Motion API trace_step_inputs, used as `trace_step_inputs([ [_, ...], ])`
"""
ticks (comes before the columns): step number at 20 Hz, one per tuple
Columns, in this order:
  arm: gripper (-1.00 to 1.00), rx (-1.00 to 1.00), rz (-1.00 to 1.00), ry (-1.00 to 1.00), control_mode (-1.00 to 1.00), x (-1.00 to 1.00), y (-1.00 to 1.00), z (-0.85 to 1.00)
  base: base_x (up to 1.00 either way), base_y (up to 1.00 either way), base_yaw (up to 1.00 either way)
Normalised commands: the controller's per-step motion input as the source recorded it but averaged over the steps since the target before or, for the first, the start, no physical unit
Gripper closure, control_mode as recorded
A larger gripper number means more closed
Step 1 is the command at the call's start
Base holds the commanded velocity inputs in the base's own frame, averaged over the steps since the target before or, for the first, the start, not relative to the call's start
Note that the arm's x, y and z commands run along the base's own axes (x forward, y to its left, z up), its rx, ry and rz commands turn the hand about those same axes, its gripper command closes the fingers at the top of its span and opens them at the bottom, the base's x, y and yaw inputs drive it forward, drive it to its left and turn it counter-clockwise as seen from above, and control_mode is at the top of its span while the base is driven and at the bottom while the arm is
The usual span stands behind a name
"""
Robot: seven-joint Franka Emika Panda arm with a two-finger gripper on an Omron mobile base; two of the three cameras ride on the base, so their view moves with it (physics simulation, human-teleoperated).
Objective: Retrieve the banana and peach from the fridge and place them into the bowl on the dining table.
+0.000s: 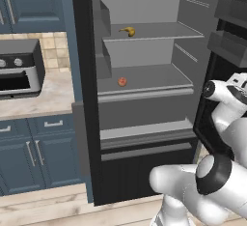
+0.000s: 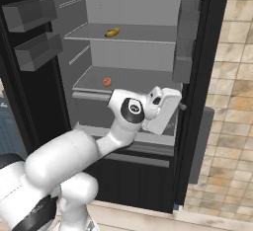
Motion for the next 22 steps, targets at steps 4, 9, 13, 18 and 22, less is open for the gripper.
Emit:
trace_step_inputs([
  [4,-1.00,0.01,0.00,0.03,-1.00,-0.62,0.98,-0.24,0.00,0.00,0.00],
  [9,-1.00,0.12,0.00,0.01,-1.00,-0.41,1.00,-0.12,0.00,0.00,0.00],
  [13,-1.00,0.27,-0.01,-0.10,-1.00,-0.26,0.99,0.03,0.00,0.00,0.00],
  [18,-1.00,0.32,0.00,-0.17,-1.00,-0.24,0.90,0.11,0.00,0.00,0.00],
  [22,-1.00,0.32,0.00,-0.16,-1.00,-0.21,0.74,0.00,0.00,0.00,0.00],
])
